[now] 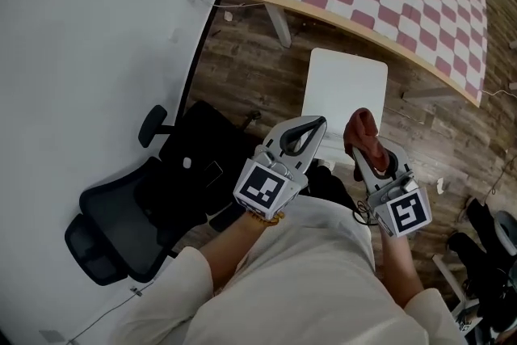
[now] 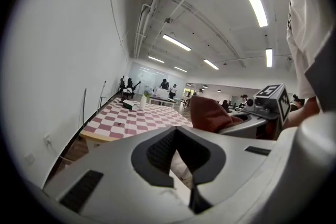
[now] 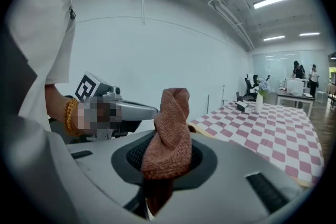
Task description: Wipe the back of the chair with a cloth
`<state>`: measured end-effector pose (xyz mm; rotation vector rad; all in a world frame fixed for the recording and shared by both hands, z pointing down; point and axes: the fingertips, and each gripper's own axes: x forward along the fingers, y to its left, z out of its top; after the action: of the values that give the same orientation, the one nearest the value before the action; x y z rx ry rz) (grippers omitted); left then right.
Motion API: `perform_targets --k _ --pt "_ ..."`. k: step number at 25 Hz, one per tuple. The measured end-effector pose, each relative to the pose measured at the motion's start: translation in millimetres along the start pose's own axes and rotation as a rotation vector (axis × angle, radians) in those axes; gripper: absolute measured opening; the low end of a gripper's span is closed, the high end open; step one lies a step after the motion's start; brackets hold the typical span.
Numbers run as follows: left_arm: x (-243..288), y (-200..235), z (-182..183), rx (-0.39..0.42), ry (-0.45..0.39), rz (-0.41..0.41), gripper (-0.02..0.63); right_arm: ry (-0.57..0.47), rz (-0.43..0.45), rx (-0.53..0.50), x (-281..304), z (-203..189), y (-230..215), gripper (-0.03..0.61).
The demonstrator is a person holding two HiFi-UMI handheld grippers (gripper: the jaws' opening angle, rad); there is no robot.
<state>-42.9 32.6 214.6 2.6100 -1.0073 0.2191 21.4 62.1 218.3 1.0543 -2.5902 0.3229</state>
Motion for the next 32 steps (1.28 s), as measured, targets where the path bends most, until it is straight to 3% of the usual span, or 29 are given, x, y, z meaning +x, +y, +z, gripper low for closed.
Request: perform_targets --k 4,14,19,32 --pt "10 22 -34 0.02 0.045 0.013 0.012 0.19 0.088 -0.013 22 -42 -2 0.089" --pt "38 71 -122 -0.028 0.156 0.019 0.012 0.485 0.335 -0.227 89 -150 -5 0.089" --pt "50 88 -167 -0.067 0.214 0.008 0.012 0.656 0.476 -0.278 112 -212 1 0.089" --pt "77 110 -270 -0.15 0.334 -0.008 0.011 0.904 0.758 -0.243 151 -334 23 0.089"
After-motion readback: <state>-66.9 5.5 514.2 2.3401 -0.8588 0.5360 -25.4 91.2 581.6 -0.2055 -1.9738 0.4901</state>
